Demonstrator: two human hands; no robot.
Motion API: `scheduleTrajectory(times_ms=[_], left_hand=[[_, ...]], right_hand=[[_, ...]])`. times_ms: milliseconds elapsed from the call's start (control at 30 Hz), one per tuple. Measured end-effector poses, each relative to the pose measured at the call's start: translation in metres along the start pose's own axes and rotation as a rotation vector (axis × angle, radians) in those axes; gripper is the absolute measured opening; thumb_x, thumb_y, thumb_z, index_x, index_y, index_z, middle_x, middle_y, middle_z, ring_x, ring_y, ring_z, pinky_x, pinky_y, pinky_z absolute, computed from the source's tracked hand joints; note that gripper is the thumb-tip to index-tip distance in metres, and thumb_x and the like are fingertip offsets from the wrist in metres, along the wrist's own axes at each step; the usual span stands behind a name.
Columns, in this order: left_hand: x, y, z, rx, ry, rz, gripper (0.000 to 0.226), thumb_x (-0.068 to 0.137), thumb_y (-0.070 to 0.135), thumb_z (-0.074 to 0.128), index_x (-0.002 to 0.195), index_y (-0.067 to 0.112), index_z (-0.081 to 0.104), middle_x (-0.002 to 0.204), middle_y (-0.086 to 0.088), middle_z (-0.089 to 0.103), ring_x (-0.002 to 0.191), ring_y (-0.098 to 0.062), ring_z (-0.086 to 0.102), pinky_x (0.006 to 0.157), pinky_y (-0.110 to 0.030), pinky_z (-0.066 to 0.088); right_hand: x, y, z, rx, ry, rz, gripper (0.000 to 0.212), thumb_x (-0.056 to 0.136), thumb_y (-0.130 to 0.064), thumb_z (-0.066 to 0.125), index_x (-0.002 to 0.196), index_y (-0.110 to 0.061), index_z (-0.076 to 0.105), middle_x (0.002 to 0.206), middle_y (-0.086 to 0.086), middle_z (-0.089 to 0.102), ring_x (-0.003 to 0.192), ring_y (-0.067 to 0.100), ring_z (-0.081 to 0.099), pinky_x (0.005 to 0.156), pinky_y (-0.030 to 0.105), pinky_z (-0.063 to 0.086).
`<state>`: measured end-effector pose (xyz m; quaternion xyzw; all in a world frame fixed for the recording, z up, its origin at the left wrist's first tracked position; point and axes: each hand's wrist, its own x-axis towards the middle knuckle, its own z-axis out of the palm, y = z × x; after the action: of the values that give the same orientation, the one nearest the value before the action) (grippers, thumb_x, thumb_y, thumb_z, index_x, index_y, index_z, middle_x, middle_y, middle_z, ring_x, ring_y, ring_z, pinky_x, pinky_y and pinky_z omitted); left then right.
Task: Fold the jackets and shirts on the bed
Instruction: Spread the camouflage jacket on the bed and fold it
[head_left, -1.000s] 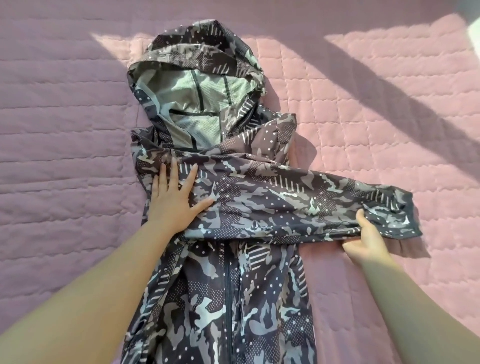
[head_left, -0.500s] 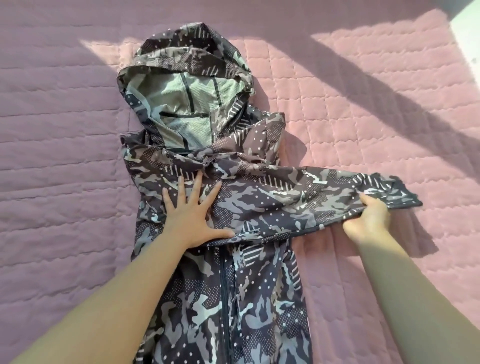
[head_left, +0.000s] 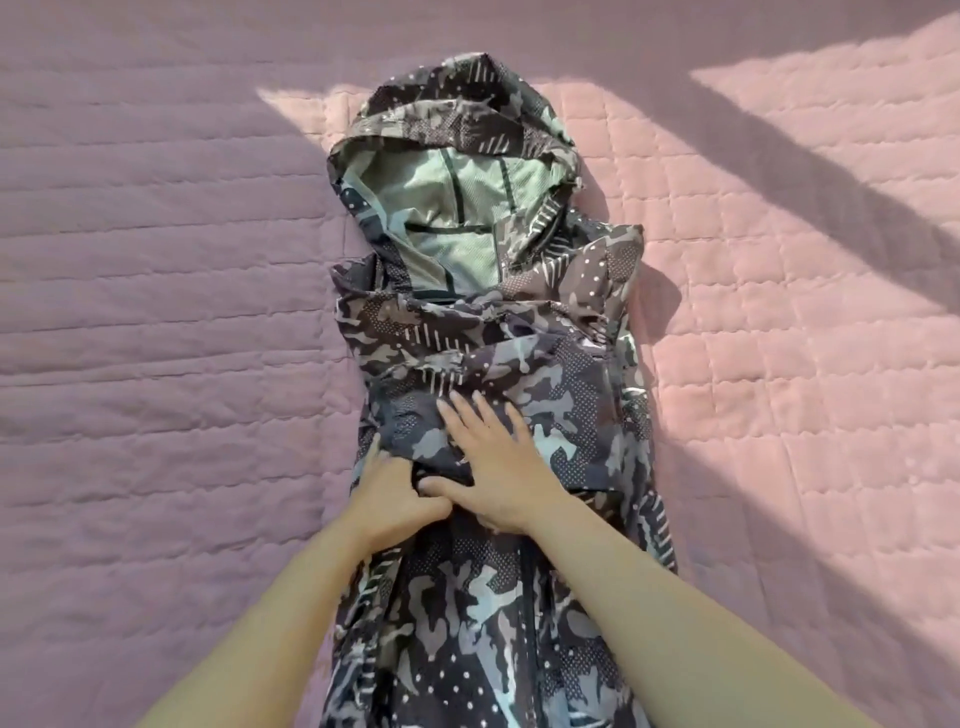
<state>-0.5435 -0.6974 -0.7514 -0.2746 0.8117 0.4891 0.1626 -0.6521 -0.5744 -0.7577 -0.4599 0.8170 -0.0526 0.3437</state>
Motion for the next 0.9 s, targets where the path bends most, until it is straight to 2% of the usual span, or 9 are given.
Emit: scheduleTrajectory(times_ms=[133, 200, 267, 333, 400, 467, 667, 767, 900], left_hand=[[-0.004, 0.007, -0.014, -0.460, 0.235, -0.137, 0.042, 0.065, 0.017, 0.066, 0.105, 0.023, 0.054, 0.108, 0.000, 0.064, 0.098, -0.016, 0.060, 0.088, -0.036, 0.049], [-0.006, 0.015, -0.014, -0.327, 0.645, -0.116, 0.038, 0.077, 0.010, 0.060, 0.112, 0.013, 0.044, 0.116, -0.007, 0.050, 0.101, -0.017, 0.047, 0.095, -0.037, 0.041], [-0.006, 0.025, -0.008, -0.059, 0.822, 0.115, 0.049, 0.080, 0.012, 0.054, 0.127, 0.010, 0.039, 0.128, -0.007, 0.041, 0.119, -0.019, 0.038, 0.108, -0.039, 0.030], [0.002, 0.016, 0.004, 0.339, 0.557, 0.272, 0.061, 0.092, 0.030, 0.044, 0.149, 0.020, 0.023, 0.154, -0.001, 0.025, 0.144, -0.020, 0.018, 0.119, -0.040, 0.013], [0.012, -0.009, 0.014, 0.757, 0.218, 0.161, 0.066, 0.094, 0.059, 0.015, 0.152, 0.035, -0.004, 0.163, 0.005, -0.004, 0.149, -0.019, -0.011, 0.120, -0.046, -0.003], [0.015, -0.032, 0.016, 0.841, 0.085, 0.028, 0.073, 0.089, 0.069, 0.013, 0.148, 0.038, -0.018, 0.161, 0.008, -0.016, 0.146, -0.018, -0.020, 0.119, -0.049, -0.007], [-0.035, -0.054, 0.030, 0.555, 0.310, -0.030, 0.079, 0.095, 0.059, 0.032, 0.153, 0.027, -0.011, 0.161, 0.001, -0.015, 0.148, -0.019, -0.013, 0.122, -0.043, 0.002], [-0.091, -0.059, 0.051, 0.308, 0.382, -0.190, 0.089, 0.090, 0.054, 0.053, 0.154, 0.021, -0.001, 0.161, 0.000, 0.002, 0.149, -0.020, 0.003, 0.120, -0.039, 0.010], [-0.151, -0.065, 0.084, 0.179, 0.457, -0.322, 0.077, 0.085, 0.032, 0.069, 0.146, 0.015, 0.026, 0.141, -0.007, 0.033, 0.131, -0.026, 0.037, 0.110, -0.043, 0.037]], right_hand=[[-0.016, 0.009, -0.014, -0.020, 0.260, -0.067, 0.061, 0.097, -0.059, 0.025, 0.145, -0.025, 0.040, 0.158, -0.005, 0.026, 0.148, 0.012, 0.014, 0.121, 0.041, 0.003], [-0.026, 0.019, -0.017, -0.163, 0.464, -0.042, 0.049, 0.100, -0.045, 0.027, 0.141, -0.026, 0.046, 0.155, -0.002, 0.034, 0.147, 0.016, 0.021, 0.119, 0.042, 0.008], [-0.029, 0.036, -0.016, -0.300, 0.479, 0.013, 0.049, 0.101, -0.043, 0.028, 0.149, -0.032, 0.030, 0.160, -0.001, 0.020, 0.149, 0.020, 0.011, 0.119, 0.047, 0.006], [-0.030, 0.058, -0.012, -0.380, 0.360, 0.085, 0.053, 0.100, -0.053, 0.021, 0.151, -0.040, 0.013, 0.162, -0.002, 0.008, 0.150, 0.021, 0.000, 0.119, 0.050, 0.002], [-0.032, 0.085, -0.010, -0.333, 0.197, 0.276, 0.058, 0.096, -0.065, 0.012, 0.149, -0.046, -0.003, 0.162, -0.007, -0.006, 0.149, 0.019, -0.010, 0.119, 0.049, -0.002], [-0.034, 0.104, -0.011, -0.228, 0.100, 0.489, 0.065, 0.092, -0.071, 0.012, 0.148, -0.047, -0.010, 0.160, -0.008, -0.016, 0.149, 0.021, -0.012, 0.118, 0.050, 0.002], [-0.051, 0.092, -0.010, -0.207, 0.318, 0.489, 0.057, 0.103, -0.039, 0.026, 0.155, -0.028, 0.003, 0.162, 0.004, -0.006, 0.149, 0.027, -0.006, 0.120, 0.049, 0.004], [-0.070, 0.054, 0.005, -0.154, 0.489, 0.308, 0.054, 0.099, -0.024, 0.038, 0.151, -0.018, 0.023, 0.162, 0.004, 0.010, 0.149, 0.022, 0.003, 0.121, 0.044, 0.002], [-0.097, -0.012, 0.046, 0.031, 0.449, 0.120, 0.042, 0.096, -0.019, 0.045, 0.139, -0.015, 0.044, 0.148, 0.001, 0.038, 0.140, 0.017, 0.029, 0.117, 0.042, 0.025]])
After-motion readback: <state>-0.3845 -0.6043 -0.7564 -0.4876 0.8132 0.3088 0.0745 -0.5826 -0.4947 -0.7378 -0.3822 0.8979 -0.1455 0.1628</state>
